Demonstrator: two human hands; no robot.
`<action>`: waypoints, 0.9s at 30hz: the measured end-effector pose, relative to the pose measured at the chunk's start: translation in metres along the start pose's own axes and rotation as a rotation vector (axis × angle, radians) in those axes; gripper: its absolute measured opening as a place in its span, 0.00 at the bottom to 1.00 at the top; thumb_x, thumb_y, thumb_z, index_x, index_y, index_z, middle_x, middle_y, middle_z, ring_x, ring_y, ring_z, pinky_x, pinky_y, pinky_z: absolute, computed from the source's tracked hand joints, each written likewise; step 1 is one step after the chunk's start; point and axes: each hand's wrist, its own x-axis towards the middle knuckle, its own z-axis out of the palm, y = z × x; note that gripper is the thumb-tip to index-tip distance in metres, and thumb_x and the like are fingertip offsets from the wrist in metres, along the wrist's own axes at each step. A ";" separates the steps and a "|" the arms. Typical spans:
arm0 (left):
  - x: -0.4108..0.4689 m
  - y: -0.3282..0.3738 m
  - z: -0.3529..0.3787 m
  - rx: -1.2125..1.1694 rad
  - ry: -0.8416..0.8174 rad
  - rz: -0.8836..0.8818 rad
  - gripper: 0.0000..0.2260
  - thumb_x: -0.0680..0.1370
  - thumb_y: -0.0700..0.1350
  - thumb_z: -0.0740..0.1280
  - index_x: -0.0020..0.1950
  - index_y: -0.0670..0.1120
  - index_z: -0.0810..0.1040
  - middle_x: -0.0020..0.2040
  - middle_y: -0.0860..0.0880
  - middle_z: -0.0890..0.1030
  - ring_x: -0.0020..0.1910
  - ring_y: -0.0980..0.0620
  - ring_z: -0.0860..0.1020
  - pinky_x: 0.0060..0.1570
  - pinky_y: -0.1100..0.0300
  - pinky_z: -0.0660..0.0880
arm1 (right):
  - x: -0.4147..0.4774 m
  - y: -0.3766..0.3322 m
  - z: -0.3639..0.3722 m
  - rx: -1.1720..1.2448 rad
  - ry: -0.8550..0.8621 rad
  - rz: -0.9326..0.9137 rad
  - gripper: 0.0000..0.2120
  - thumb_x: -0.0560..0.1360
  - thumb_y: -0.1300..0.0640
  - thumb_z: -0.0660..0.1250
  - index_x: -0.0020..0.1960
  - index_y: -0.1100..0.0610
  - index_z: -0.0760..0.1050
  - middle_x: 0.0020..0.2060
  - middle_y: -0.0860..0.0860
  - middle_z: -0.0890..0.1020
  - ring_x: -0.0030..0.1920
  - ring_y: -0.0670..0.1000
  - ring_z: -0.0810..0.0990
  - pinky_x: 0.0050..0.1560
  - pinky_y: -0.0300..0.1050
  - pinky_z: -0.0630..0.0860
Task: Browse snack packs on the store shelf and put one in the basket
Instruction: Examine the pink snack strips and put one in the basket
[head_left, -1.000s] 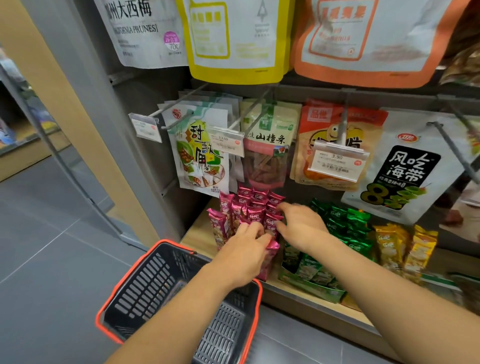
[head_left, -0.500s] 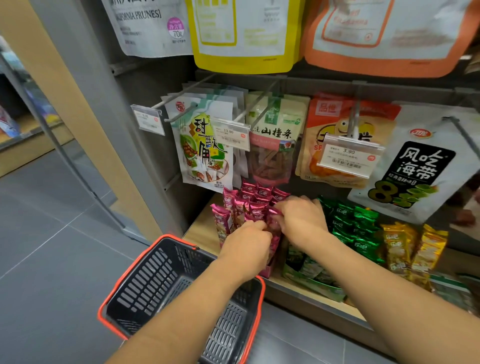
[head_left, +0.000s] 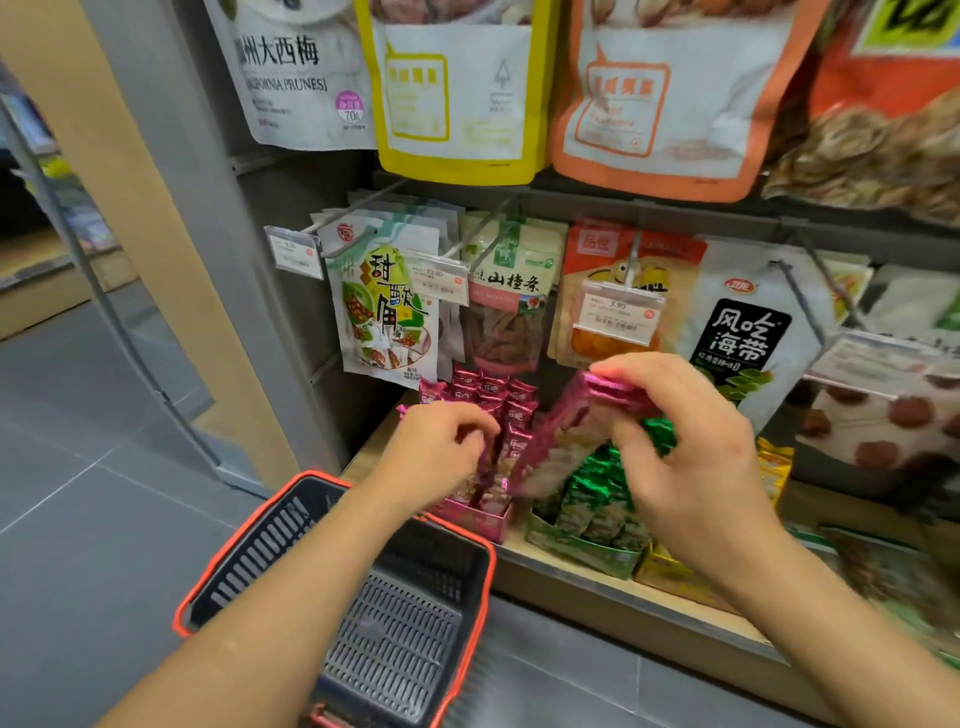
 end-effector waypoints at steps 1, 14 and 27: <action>-0.004 0.007 -0.008 -0.123 -0.007 -0.014 0.10 0.78 0.40 0.65 0.50 0.52 0.84 0.43 0.59 0.83 0.39 0.66 0.79 0.45 0.68 0.75 | -0.004 -0.004 -0.002 0.090 0.011 0.098 0.13 0.76 0.63 0.69 0.57 0.51 0.76 0.50 0.41 0.80 0.54 0.40 0.77 0.56 0.31 0.72; -0.043 0.072 -0.032 -0.793 -0.081 0.066 0.05 0.75 0.42 0.70 0.45 0.44 0.85 0.38 0.46 0.83 0.35 0.50 0.79 0.32 0.62 0.77 | -0.019 -0.009 0.011 0.710 -0.159 0.597 0.23 0.62 0.52 0.76 0.55 0.52 0.77 0.43 0.50 0.86 0.44 0.51 0.86 0.41 0.39 0.80; -0.038 0.063 -0.039 -1.116 -0.008 -0.026 0.07 0.67 0.38 0.71 0.39 0.48 0.86 0.35 0.48 0.84 0.36 0.54 0.82 0.35 0.63 0.79 | -0.026 -0.013 0.024 0.778 -0.436 0.645 0.19 0.75 0.36 0.56 0.56 0.43 0.79 0.52 0.43 0.85 0.53 0.43 0.83 0.53 0.37 0.77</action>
